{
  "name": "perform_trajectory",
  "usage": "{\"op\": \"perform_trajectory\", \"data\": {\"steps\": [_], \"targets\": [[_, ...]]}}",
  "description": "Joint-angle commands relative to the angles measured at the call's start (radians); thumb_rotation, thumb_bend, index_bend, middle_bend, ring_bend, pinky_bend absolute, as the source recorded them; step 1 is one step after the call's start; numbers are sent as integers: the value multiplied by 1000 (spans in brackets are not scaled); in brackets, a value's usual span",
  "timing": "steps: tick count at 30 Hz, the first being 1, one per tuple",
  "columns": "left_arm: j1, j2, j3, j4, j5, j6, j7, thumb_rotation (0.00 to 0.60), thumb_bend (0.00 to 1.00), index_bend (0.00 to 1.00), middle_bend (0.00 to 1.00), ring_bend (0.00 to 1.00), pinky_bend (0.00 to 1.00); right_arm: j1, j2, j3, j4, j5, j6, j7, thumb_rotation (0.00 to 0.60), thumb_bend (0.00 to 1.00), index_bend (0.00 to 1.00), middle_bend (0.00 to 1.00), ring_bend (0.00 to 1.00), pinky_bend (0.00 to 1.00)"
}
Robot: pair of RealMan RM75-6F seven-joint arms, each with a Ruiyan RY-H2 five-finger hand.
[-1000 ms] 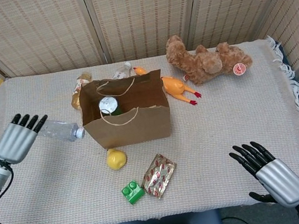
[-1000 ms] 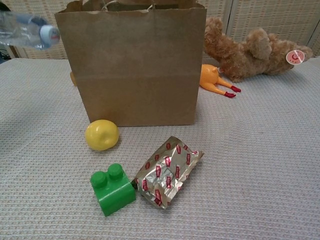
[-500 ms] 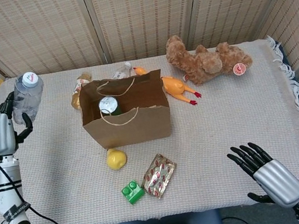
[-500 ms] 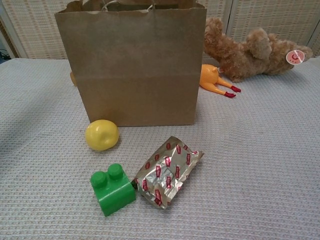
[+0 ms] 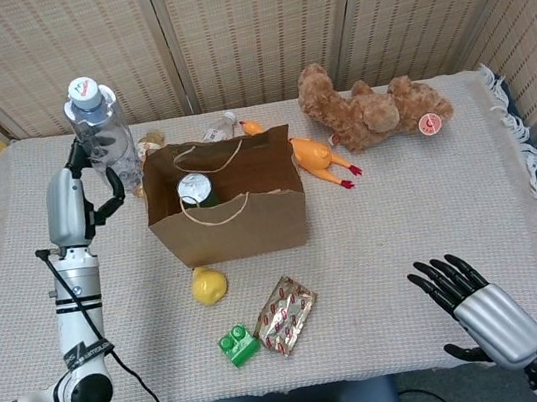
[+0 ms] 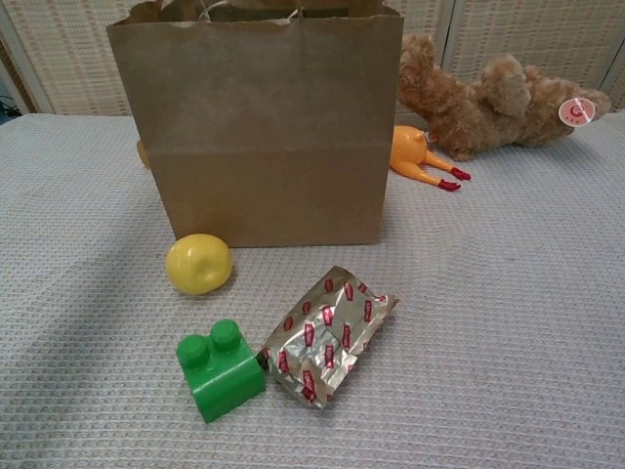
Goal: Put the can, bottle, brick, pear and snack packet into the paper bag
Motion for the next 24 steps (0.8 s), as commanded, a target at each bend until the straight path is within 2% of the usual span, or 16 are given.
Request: {"op": "perform_trajectory", "data": {"steps": [1, 6, 10, 14, 16, 18, 19, 22, 24], "targets": [[-43, -37, 4, 0, -11, -11, 44, 600, 696, 685, 802, 750, 799, 3, 1, 1, 2, 5, -6, 3, 600, 17, 0, 0, 0, 0], [-88, -104, 40, 15, -11, -22, 81, 600, 693, 679, 799, 749, 795, 5, 3, 2, 1, 5, -3, 11, 600, 17, 0, 0, 0, 0], [-99, -136, 95, 34, 11, -44, 102, 600, 679, 636, 759, 710, 758, 6, 5, -1, 4, 7, -6, 16, 600, 17, 0, 0, 0, 0], [-101, -110, 147, 38, 2, -126, 126, 600, 609, 486, 586, 503, 602, 6, 6, -2, 7, 7, -5, 21, 600, 17, 0, 0, 0, 0], [-104, -87, 163, 29, -10, -166, 139, 600, 515, 349, 413, 339, 500, 5, 6, -2, 8, 7, -4, 22, 600, 17, 0, 0, 0, 0], [-106, -67, 161, 13, -34, -200, 137, 600, 434, 174, 211, 143, 337, 6, 5, -2, 8, 7, -5, 22, 600, 17, 0, 0, 0, 0], [-108, -60, 159, 8, -41, -207, 136, 600, 418, 125, 157, 90, 288, 6, 5, -2, 9, 7, -7, 20, 600, 17, 0, 0, 0, 0], [-110, -54, 153, 2, -36, -204, 132, 600, 403, 25, 51, 5, 187, 6, 4, -4, 7, 6, -9, 14, 600, 17, 0, 0, 0, 0], [-109, -49, 151, -4, -37, -203, 128, 600, 397, 2, 35, 0, 161, 5, 4, -5, 6, 3, -7, 13, 600, 17, 0, 0, 0, 0]]}}
